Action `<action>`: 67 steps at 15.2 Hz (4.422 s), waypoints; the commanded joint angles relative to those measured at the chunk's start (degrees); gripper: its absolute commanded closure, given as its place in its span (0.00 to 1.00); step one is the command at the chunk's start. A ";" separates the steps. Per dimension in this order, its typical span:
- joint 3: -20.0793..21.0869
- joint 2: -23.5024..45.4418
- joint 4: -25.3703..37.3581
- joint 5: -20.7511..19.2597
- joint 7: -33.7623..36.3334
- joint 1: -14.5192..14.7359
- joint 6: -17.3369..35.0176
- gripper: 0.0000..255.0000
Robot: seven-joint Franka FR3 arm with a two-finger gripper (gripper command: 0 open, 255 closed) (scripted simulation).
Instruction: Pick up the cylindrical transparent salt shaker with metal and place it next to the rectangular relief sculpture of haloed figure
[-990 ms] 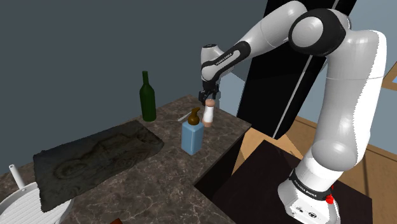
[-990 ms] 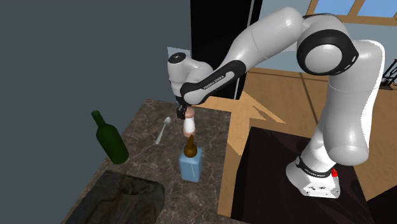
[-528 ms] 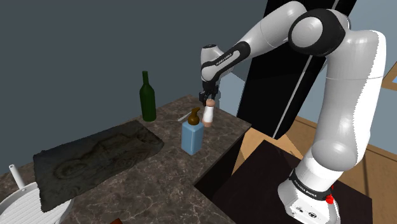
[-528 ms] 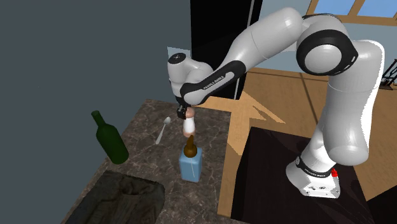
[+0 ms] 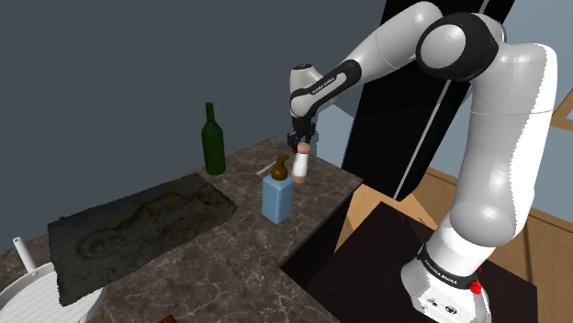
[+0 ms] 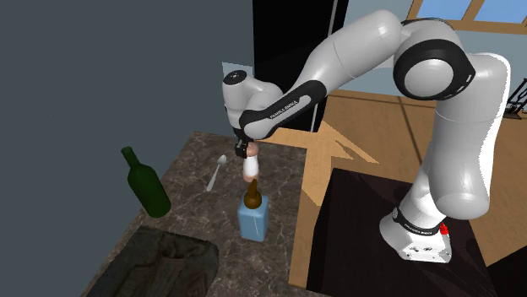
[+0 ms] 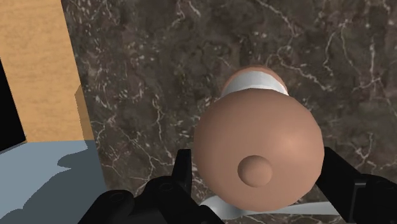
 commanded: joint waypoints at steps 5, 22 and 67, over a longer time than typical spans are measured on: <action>0.13 -1.77 0.79 0.36 -0.54 -0.01 -2.53 1.00; 0.47 -7.57 6.43 1.61 -2.73 0.06 -13.84 1.00; 10.20 -19.86 13.55 2.95 14.17 11.09 -36.37 1.00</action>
